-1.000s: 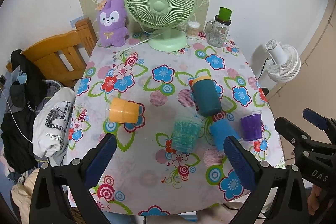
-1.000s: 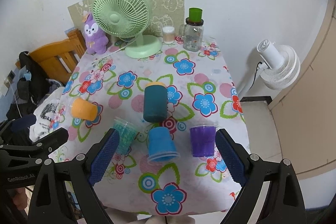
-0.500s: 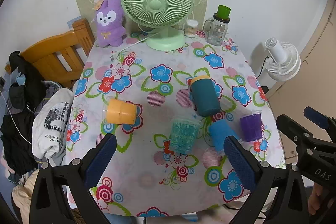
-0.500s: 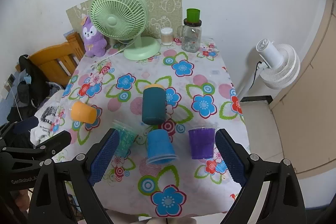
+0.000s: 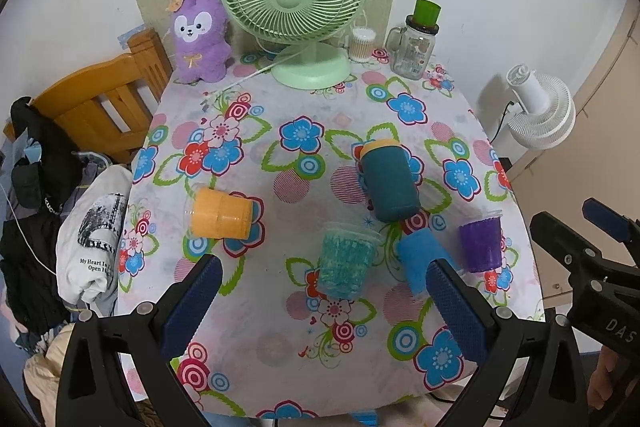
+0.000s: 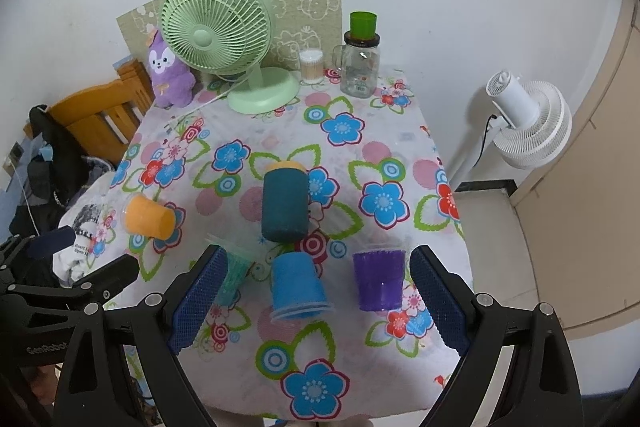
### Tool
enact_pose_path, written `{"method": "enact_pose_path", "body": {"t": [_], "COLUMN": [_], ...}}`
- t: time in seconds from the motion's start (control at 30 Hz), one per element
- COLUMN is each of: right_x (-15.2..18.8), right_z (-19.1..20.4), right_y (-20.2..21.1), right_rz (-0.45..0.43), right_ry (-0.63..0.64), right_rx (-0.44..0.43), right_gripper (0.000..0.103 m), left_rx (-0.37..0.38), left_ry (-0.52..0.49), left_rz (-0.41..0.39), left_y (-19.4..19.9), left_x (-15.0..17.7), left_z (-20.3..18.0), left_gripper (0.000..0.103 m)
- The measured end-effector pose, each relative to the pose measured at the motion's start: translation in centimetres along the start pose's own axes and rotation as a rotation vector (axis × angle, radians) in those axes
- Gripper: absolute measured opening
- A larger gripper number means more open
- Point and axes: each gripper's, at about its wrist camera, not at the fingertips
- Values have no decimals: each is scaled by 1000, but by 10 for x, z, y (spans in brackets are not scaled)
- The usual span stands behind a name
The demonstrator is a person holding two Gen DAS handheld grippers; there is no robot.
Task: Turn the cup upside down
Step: 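Move the left gripper toward the clear teal-glitter cup, then close the left gripper around the clear teal-glitter cup and lift it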
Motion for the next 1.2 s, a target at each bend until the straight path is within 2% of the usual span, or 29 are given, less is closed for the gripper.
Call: {"method": "enact_pose_path", "body": {"t": [0.33,0.57,0.83,1.03,1.2], "right_x": [-3,6,23,33,35], "right_z": [-3,2,5,3,1], "right_y": [-35,-69,-116,-139,-150], "right_rz": [81,92,166,198,210], "right_ry": [2,10,11,-7,-12], "right_rx": [2,17,11,9,15], "right_gripper": [94,94,94,94,94], "left_rx": [0,2,8,27,40], "left_ry": [15,-16,6,11,2], "left_rz": [86,127,202,217,218], "left_y": [-46,-89,-139,-161,-175], "left_x": [0,11,26,31,32], "left_z": [1,4,10,6,-2], "left_gripper": [103,103,102,102,94]}}
Point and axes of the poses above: each gripper's, at about its wrist camera, not at the fingertips, and y roughly against the way its jaws point, z to its left, x to its underside, and after that the axes turned 5 degrees about y, right-handed
